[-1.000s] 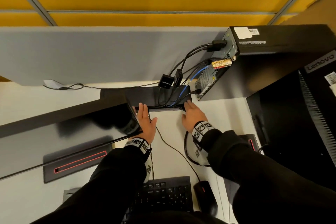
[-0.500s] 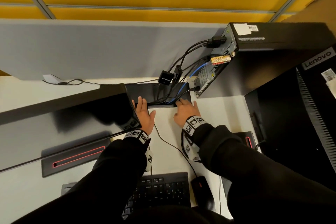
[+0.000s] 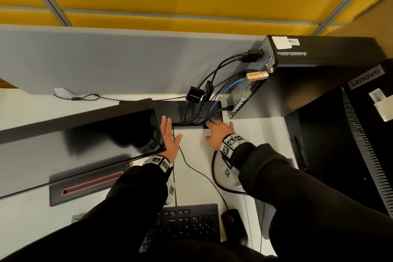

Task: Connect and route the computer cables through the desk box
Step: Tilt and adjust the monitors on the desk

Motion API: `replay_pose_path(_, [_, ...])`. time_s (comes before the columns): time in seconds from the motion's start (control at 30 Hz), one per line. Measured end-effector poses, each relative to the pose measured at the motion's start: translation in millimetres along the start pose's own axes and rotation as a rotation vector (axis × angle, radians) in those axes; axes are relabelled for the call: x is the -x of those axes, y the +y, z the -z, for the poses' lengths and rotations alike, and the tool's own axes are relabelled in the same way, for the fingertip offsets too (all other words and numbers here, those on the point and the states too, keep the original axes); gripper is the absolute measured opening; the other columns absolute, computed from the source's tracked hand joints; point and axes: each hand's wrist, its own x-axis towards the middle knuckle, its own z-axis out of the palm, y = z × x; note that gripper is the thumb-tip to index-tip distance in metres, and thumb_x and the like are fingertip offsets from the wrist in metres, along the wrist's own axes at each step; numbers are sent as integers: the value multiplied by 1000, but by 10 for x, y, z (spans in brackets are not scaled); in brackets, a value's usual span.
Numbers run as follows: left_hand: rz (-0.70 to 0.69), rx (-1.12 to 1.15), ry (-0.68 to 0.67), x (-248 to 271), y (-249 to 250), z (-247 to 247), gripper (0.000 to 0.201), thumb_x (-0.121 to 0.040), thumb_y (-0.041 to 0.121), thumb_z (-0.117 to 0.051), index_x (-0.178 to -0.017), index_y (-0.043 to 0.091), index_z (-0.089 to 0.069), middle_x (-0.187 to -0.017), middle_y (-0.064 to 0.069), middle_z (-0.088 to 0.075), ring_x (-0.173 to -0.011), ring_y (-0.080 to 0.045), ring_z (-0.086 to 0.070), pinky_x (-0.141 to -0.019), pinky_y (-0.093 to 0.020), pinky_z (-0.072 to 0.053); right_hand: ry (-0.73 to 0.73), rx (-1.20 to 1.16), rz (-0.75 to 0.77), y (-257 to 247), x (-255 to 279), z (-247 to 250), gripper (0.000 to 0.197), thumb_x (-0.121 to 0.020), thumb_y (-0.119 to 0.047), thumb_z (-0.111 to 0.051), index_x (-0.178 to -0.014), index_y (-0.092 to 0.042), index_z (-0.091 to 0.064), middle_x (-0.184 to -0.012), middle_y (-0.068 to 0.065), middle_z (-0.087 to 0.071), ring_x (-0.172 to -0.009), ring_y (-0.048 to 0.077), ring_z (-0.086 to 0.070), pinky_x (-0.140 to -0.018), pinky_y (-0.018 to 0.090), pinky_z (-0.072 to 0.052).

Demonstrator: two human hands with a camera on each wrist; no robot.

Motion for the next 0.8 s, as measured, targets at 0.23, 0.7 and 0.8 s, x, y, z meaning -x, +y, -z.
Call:
replay_pose_path(0.23, [97,-277,-54,571,-483,197,69,-99,57,-45,-150,11,-41,-153,-15,-43,-139,-35,-42,-117,-47,-29,225,13,150,-362,203,-207,53,-98,-25,-48,-150,-19,-41,-142,7,-54,-127,29,-52,-106,43,-41])
replay_pose_path(0.7, [143,-459,-96,997,-1150,530,89,-79,27,-69,-158,24,-28,-161,-1,-32,-150,-28,-27,-126,-50,-20,271,-422,-59,-631,156,-278,50,-101,-16,-49,-150,-18,-39,-152,7,-45,-132,28,-51,-105,40,-48])
replay_pose_path(0.8, [60,-491,-124,985,-1308,679,86,-73,15,-66,-154,27,-38,-150,-2,-49,-135,-29,-47,-116,-41,-36,262,-533,-98,-656,140,-327,52,-102,-15,-49,-152,-19,-34,-149,8,-49,-129,27,-55,-102,37,-49])
